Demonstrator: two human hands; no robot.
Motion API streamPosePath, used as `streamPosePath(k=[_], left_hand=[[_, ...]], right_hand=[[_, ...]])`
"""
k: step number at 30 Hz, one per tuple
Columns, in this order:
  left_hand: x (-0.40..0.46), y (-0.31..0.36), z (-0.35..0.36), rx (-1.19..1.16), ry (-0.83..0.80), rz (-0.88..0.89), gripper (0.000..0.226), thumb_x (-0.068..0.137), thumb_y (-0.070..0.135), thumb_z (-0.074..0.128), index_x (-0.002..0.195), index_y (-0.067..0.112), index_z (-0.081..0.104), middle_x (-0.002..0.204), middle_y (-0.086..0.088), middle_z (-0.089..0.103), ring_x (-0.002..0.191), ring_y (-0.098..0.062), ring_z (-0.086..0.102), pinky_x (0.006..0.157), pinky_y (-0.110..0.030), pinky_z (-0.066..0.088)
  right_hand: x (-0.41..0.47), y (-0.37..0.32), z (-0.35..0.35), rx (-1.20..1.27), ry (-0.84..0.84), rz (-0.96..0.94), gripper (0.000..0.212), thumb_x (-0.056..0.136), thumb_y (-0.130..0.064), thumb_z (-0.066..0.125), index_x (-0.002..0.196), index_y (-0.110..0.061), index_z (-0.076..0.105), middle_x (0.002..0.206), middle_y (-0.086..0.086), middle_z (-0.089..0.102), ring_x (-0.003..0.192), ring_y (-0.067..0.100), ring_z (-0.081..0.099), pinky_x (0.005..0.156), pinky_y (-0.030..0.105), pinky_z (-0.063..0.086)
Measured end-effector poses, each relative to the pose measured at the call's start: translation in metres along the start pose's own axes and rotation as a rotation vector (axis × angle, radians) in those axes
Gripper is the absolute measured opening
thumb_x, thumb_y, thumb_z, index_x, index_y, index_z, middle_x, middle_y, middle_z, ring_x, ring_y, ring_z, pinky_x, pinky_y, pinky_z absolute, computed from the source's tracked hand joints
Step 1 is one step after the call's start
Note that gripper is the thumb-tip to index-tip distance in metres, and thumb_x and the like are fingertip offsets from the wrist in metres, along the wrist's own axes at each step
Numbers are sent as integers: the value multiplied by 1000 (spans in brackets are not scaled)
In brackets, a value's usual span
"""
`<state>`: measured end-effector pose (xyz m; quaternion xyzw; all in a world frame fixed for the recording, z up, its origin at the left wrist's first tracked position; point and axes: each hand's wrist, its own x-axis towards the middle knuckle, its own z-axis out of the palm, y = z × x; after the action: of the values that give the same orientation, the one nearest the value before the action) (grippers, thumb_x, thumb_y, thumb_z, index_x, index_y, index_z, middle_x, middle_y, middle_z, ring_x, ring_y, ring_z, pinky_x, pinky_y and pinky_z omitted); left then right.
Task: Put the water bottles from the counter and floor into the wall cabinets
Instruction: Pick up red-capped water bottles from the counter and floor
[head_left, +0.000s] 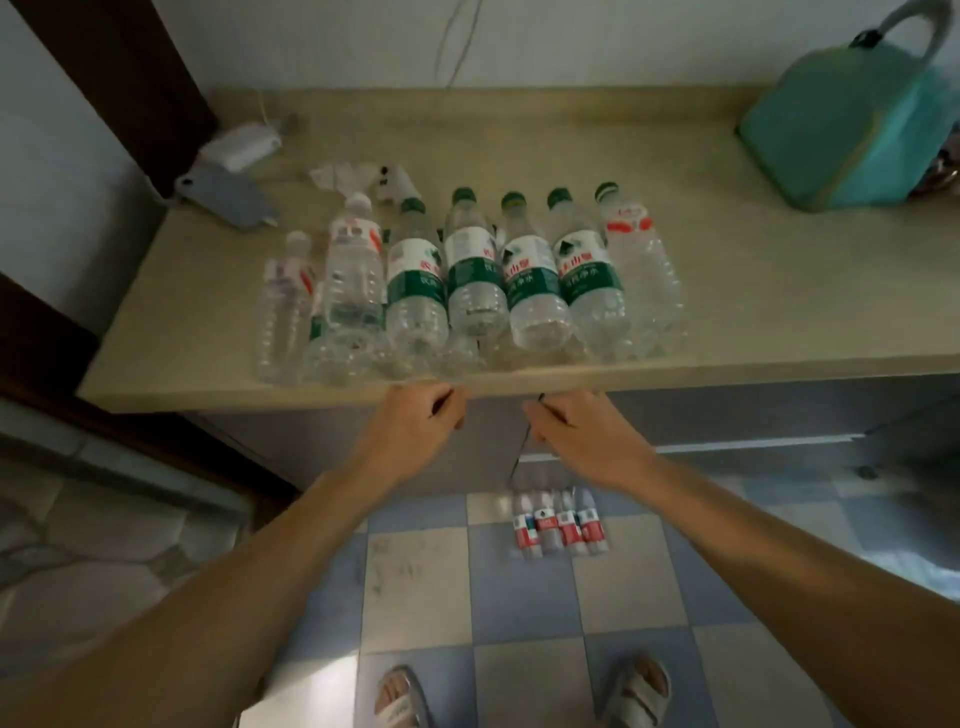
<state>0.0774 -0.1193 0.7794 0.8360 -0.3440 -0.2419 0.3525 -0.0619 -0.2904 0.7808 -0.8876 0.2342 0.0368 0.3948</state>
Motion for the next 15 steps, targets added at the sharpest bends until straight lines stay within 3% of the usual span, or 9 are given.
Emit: streamPosePath(k=[4,7,11,15], left_hand=[[11,-46,111,-94,-18,-216,39,104,28,50,76,4,65,53,6,47,47,-3,40,52,-26,32],[25,-80,184,-144,-55,-327,34,103,26,52,78,8,66,66,1,60,60,-13,51,62,-31,41],[50,-128,270,-171,-90,-428,31,102,29,52,83,8,63,74,-5,65,65,-17,59,58,-26,45],[68,-172,338,-112,-119,-483,26,102,31,54,97,8,64,90,-9,66,87,-26,66,80,-40,55]], right_hand=[[5,123,37,21,-143,201,39,102,-24,47,67,-9,57,62,5,58,51,8,46,50,22,38],[14,206,66,27,-192,291,37,102,-24,48,68,-16,56,60,-1,52,44,-1,43,44,11,35],[33,303,113,54,-196,400,30,97,-15,49,71,-5,61,61,3,55,52,9,47,47,18,38],[43,373,165,14,-198,460,37,96,-11,46,60,-15,49,56,-1,47,50,9,43,46,16,35]])
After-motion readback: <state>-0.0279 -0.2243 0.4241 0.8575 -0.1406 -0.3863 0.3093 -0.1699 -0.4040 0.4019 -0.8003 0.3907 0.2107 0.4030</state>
